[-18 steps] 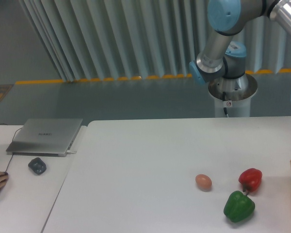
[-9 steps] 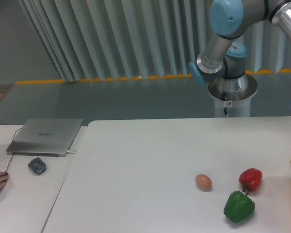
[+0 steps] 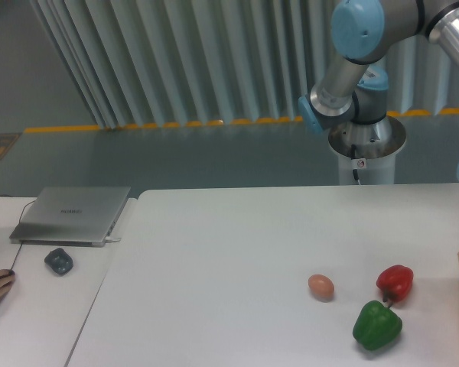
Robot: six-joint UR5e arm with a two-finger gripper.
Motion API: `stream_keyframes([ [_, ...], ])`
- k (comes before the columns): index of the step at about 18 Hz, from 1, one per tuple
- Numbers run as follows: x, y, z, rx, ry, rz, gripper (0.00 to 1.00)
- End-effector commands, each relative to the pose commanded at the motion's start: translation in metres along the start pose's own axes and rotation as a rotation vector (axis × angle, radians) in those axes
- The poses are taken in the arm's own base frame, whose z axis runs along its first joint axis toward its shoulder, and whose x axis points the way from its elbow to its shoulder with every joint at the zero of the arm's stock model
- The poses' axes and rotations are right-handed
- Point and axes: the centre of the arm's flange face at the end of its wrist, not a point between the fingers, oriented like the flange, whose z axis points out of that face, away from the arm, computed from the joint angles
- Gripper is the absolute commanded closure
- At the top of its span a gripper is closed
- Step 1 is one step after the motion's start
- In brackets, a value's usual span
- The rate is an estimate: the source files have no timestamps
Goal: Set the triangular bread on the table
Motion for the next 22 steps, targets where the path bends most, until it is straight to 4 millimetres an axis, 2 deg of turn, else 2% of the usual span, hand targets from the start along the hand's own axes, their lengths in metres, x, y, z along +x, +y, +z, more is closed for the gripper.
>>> stream_keyframes([
  [2,0.0006,-0.0002,-0.0003,0.002,0.001,0.003,0.12],
  [5,0.0011,-0.0003,0.0003,0.002,0.003,0.002,0.14],
  [6,0.0011,-0.0003,0.0003,0.002,0.003,0.003,0.18],
  [7,0.0011,-0.0002,0.0003,0.0,0.003,0.003,0.27],
  [10,0.0013,0.0013,-0.0025,0.0,0.002,0.006,0.38],
  [11,0.0015,0.0017,-0.0034,-0.003,0.002,0.005,0.46],
  [15,0.0018,0.002,-0.0075,-0.002,-0.001,0.004,0.52],
  [19,0.0026,0.0012,-0.0089,-0.003,0.0,0.005,0.65],
  [22,0.0035,0.0009,-0.0076,-0.003,0.003,0.005,0.69],
])
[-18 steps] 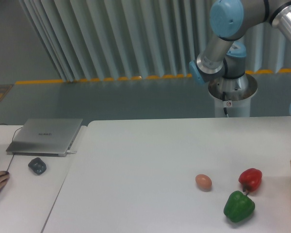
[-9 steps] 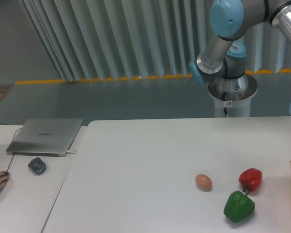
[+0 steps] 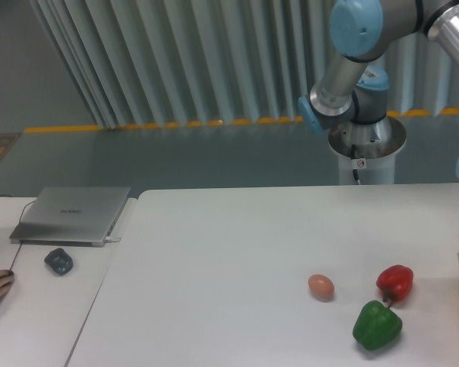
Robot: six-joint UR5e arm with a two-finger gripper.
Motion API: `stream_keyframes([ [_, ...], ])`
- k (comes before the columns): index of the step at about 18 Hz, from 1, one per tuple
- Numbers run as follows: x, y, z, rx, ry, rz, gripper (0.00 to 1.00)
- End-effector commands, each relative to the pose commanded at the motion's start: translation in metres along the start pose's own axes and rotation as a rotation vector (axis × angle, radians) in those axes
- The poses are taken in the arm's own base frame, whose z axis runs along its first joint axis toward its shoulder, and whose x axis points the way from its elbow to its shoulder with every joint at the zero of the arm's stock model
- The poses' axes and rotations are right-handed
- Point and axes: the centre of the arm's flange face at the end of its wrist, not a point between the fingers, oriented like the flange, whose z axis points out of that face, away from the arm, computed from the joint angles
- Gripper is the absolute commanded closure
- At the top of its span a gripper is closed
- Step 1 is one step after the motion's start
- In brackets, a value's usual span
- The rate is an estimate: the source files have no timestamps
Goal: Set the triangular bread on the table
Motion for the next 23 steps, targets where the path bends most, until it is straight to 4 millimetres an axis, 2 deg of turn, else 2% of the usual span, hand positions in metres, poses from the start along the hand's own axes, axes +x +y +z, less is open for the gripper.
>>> stream_keyframes([
  [1,0.0,0.0,0.0,0.0,0.0,0.0,0.73],
  [6,0.001,0.001,-0.008,0.012,0.001,-0.001,0.73],
  [10,-0.001,0.006,-0.033,0.036,0.022,0.0,0.73],
  [16,-0.003,0.013,-0.041,0.067,0.046,-0.003,0.76],
  [18,-0.003,0.012,-0.036,0.069,0.049,-0.009,0.55],
  [19,-0.003,0.015,-0.033,0.064,0.025,-0.019,0.25],
  [20,-0.005,0.022,-0.029,0.058,-0.006,-0.025,0.0],
  [21,-0.003,0.029,-0.023,0.053,-0.023,-0.045,0.0],
  [23,-0.002,0.029,-0.013,0.047,-0.017,-0.06,0.0],
])
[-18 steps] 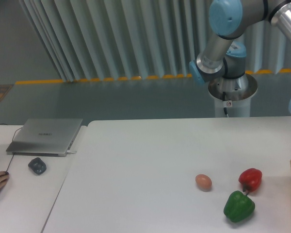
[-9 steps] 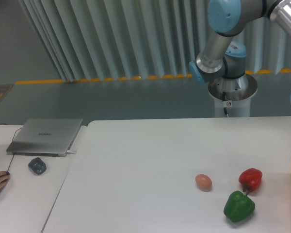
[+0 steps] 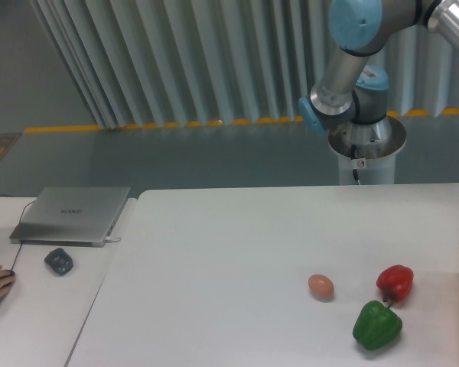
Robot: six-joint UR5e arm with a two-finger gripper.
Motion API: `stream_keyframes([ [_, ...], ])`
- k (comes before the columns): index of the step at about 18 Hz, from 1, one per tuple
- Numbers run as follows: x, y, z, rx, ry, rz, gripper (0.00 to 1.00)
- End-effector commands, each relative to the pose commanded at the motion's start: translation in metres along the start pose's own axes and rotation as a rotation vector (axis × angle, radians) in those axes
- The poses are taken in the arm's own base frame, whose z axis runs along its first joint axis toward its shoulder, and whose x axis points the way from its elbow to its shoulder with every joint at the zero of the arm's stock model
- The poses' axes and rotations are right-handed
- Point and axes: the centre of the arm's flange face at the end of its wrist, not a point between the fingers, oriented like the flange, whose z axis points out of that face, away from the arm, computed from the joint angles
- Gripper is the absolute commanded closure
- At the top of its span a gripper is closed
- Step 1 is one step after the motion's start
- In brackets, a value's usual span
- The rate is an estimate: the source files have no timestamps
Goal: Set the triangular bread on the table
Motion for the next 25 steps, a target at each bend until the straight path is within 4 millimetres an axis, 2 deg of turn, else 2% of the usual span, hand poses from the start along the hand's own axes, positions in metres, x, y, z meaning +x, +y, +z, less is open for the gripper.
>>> stream_keyframes([
  [5,-0.001,0.0,0.008,-0.004,0.01,-0.091,0.0],
  [15,0.001,0.0,0.026,-0.004,0.036,-0.109,0.02],
  [16,0.001,0.0,0.026,-0.004,0.036,-0.12,0.09],
  [20,0.002,-0.001,0.027,-0.002,0.04,-0.124,0.18],
  [21,0.002,-0.001,0.027,-0.006,0.04,-0.124,0.33],
  [22,0.002,0.001,0.026,-0.01,0.039,-0.127,0.4],
  [23,0.002,0.002,0.026,-0.023,0.04,-0.128,0.53],
  [24,0.003,0.004,0.027,-0.04,0.042,-0.134,0.74],
  [25,0.002,0.004,0.026,-0.046,0.041,-0.142,0.79],
])
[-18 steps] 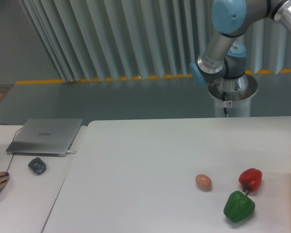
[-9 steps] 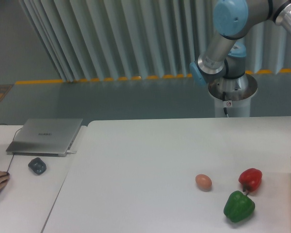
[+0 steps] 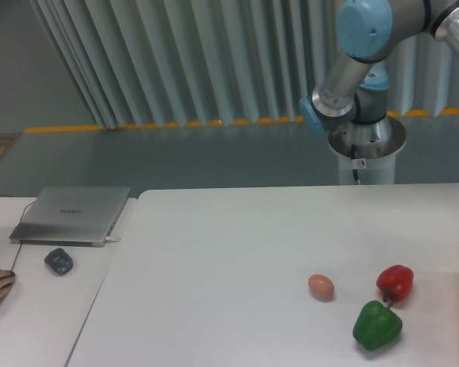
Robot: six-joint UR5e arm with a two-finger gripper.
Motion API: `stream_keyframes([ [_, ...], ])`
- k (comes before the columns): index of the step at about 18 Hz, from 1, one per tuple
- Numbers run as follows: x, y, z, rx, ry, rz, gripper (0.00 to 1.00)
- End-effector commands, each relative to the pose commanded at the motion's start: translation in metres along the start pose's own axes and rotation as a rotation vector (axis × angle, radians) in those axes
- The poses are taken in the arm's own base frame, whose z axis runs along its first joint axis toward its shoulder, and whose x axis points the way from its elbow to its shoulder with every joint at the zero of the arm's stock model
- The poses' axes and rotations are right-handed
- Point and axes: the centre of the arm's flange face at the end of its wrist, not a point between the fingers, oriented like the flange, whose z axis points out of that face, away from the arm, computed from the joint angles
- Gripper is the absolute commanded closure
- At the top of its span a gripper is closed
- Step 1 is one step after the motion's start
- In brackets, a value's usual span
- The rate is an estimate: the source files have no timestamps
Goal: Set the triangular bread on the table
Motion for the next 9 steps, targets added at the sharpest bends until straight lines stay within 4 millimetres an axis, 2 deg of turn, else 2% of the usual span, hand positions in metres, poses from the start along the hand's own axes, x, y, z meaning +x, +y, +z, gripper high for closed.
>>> stream_keyframes([
  [9,-0.001,0.0,-0.015,0.016,0.013,-0.025,0.82],
])
